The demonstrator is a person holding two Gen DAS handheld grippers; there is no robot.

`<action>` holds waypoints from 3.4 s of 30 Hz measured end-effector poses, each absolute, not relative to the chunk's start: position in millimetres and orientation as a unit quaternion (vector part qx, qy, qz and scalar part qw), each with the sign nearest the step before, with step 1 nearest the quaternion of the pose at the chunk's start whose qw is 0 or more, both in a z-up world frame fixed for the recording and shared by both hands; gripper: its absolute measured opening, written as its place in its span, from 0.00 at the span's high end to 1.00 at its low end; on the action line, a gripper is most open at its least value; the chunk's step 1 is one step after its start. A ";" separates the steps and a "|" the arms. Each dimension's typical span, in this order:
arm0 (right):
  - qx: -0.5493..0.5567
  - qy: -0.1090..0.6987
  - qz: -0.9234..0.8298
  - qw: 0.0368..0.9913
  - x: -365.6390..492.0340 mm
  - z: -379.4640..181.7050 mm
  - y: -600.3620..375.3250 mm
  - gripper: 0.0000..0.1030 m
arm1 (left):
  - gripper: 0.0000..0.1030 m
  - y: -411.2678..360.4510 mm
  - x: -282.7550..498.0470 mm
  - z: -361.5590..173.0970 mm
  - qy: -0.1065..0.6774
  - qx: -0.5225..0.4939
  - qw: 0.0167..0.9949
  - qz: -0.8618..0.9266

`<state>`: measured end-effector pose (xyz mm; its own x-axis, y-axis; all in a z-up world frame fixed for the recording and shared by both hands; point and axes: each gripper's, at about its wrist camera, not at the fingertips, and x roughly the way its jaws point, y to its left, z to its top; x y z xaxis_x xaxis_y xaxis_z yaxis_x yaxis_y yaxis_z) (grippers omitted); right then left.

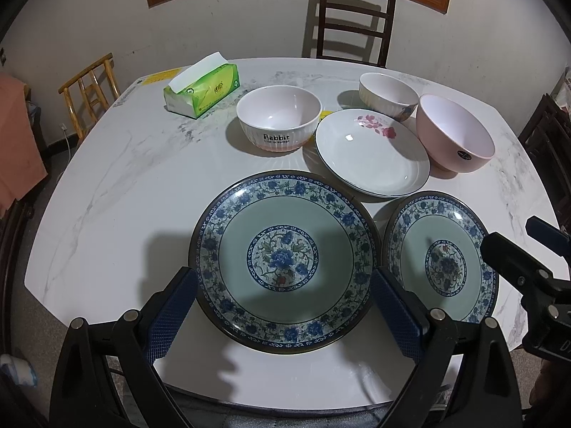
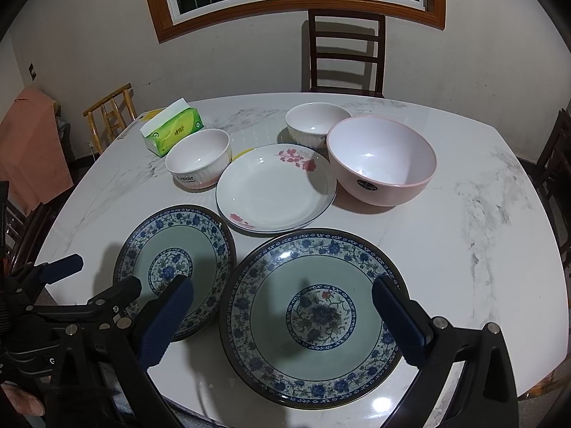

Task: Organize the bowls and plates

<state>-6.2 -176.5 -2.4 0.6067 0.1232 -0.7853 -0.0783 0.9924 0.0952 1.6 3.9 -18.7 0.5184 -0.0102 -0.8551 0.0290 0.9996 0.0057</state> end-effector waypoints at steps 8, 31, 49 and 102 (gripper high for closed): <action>0.023 0.439 0.060 0.896 -5.7 -1.3 -174.9 0.00 | 0.07 3.2 0.1 -19.0 0.494 0.007 0.869 -0.009; 0.016 0.464 0.134 0.876 11.9 -14.0 -162.7 0.20 | 0.23 27.2 11.5 -26.6 0.510 -0.014 0.860 -0.004; 0.047 0.551 0.234 0.800 84.8 -55.0 -131.9 0.58 | 0.59 104.7 33.1 -53.1 0.548 -0.168 0.819 -0.026; 0.043 0.611 0.212 0.761 101.1 -105.6 -70.8 0.81 | 0.88 163.6 44.4 -87.9 0.563 -0.185 0.805 -0.029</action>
<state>101.1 -70.8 -105.6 0.1632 0.3756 -0.9123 -0.2704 0.9063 0.3248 44.4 163.6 -87.9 0.3654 -0.2538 -0.8956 -0.1619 0.9301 -0.3297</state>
